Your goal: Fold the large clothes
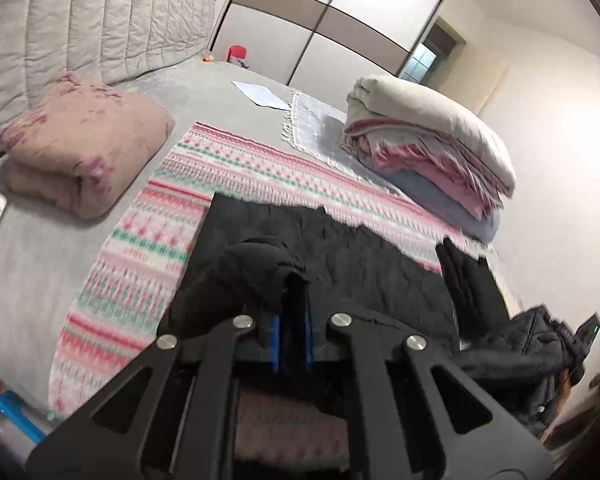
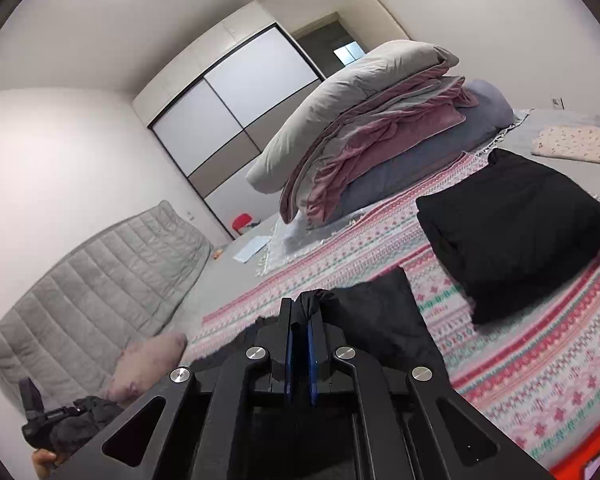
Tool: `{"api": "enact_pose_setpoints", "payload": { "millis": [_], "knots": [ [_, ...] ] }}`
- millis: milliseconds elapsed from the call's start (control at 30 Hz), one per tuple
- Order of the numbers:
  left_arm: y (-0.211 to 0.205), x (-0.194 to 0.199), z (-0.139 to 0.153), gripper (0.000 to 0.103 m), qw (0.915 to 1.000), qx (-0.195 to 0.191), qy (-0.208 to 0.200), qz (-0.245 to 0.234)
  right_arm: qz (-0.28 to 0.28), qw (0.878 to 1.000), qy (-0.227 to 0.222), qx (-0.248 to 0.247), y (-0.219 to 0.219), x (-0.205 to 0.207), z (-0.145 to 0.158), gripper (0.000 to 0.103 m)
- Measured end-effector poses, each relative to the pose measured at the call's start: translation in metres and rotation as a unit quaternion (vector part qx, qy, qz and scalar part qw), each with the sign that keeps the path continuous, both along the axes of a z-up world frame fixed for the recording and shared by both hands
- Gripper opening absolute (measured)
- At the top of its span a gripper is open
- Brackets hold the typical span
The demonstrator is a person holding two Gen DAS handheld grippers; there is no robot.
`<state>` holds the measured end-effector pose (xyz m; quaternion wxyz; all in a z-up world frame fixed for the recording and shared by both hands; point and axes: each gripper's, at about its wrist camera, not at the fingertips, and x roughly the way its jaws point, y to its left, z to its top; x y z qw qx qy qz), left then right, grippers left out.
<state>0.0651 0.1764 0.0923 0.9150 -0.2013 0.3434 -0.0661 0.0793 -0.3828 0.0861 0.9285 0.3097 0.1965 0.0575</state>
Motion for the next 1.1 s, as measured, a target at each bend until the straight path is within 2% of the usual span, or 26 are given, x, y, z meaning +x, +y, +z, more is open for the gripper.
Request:
{"api": "enact_pose_setpoints", "payload": {
  "millis": [100, 167, 233, 300, 333, 367, 400, 433, 467, 500, 533, 600, 667, 733, 867, 967, 1000, 1033, 1067, 1100],
  "knots": [
    [0.004, 0.073, -0.005, 0.012, 0.9991, -0.017, 0.032, 0.023, -0.011, 1.0, 0.018, 0.007, -0.004, 0.054, -0.004, 0.005],
    [0.005, 0.13, -0.02, 0.021, 0.9964, -0.012, 0.072, 0.042, -0.026, 0.999, 0.047, -0.002, -0.006, 0.111, -0.017, 0.005],
    [0.001, 0.183, -0.042, 0.037, 0.994, 0.009, 0.102, 0.037, -0.047, 0.996, 0.081, -0.01, -0.01, 0.158, -0.037, 0.006],
    [0.006, 0.229, -0.076, 0.039, 0.9884, 0.003, 0.142, 0.053, -0.071, 0.987, 0.142, -0.012, -0.018, 0.211, -0.074, 0.01],
    [0.012, 0.245, -0.096, 0.039, 0.9831, -0.019, 0.171, 0.062, -0.072, 0.979, 0.19, 0.011, -0.025, 0.239, -0.103, 0.012],
    [0.02, 0.253, -0.111, 0.039, 0.9785, -0.048, 0.19, 0.064, -0.066, 0.969, 0.23, 0.054, -0.035, 0.256, -0.128, 0.013],
    [0.025, 0.256, -0.118, 0.039, 0.9762, -0.067, 0.196, 0.065, -0.059, 0.96, 0.249, 0.115, -0.046, 0.26, -0.146, 0.015],
    [0.036, 0.256, -0.127, 0.039, 0.9739, -0.1, 0.193, 0.064, -0.047, 0.949, 0.241, 0.198, -0.06, 0.258, -0.163, 0.015],
    [0.041, 0.255, -0.129, 0.039, 0.9735, -0.112, 0.189, 0.063, -0.04, 0.934, 0.213, 0.285, -0.076, 0.252, -0.177, 0.015],
    [0.053, 0.252, -0.132, 0.041, 0.9716, -0.128, 0.189, 0.064, -0.051, 0.925, 0.194, 0.323, -0.091, 0.244, -0.184, 0.015],
    [0.064, 0.248, -0.132, 0.044, 0.9691, -0.141, 0.189, 0.073, -0.072, 0.932, 0.187, 0.301, -0.102, 0.237, -0.18, 0.016],
    [0.085, 0.237, -0.13, 0.051, 0.9665, -0.168, 0.162, 0.106, -0.1, 0.957, 0.192, 0.195, -0.11, 0.231, -0.162, 0.018],
    [0.091, 0.23, -0.131, 0.057, 0.9679, -0.168, 0.147, 0.116, -0.083, 0.968, 0.198, 0.127, -0.106, 0.234, -0.155, 0.018],
    [0.084, 0.229, -0.137, 0.059, 0.9712, -0.152, 0.158, 0.093, -0.035, 0.973, 0.215, 0.078, -0.097, 0.246, -0.157, 0.018],
    [0.057, 0.243, -0.157, 0.067, 0.9693, -0.13, 0.201, 0.056, 0.017, 0.972, 0.233, -0.042, -0.059, 0.269, -0.158, 0.019],
    [0.041, 0.252, -0.165, 0.067, 0.9732, -0.101, 0.199, 0.055, 0.038, 0.969, 0.228, -0.085, -0.038, 0.283, -0.161, 0.019],
    [0.037, 0.254, -0.164, 0.064, 0.9746, -0.091, 0.197, 0.054, 0.042, 0.968, 0.23, -0.095, -0.033, 0.288, -0.163, 0.019],
    [0.036, 0.256, -0.162, 0.053, 0.9758, -0.083, 0.195, 0.054, 0.047, 0.966, 0.233, -0.1, -0.029, 0.29, -0.163, 0.018],
    [0.03, 0.257, -0.161, 0.048, 0.9774, -0.061, 0.195, 0.054, 0.053, 0.964, 0.237, -0.107, -0.027, 0.294, -0.165, 0.018],
    [0.03, 0.259, -0.16, 0.036, 0.9781, -0.048, 0.195, 0.056, 0.057, 0.962, 0.241, -0.115, -0.026, 0.297, -0.167, 0.017]
  ]
}}
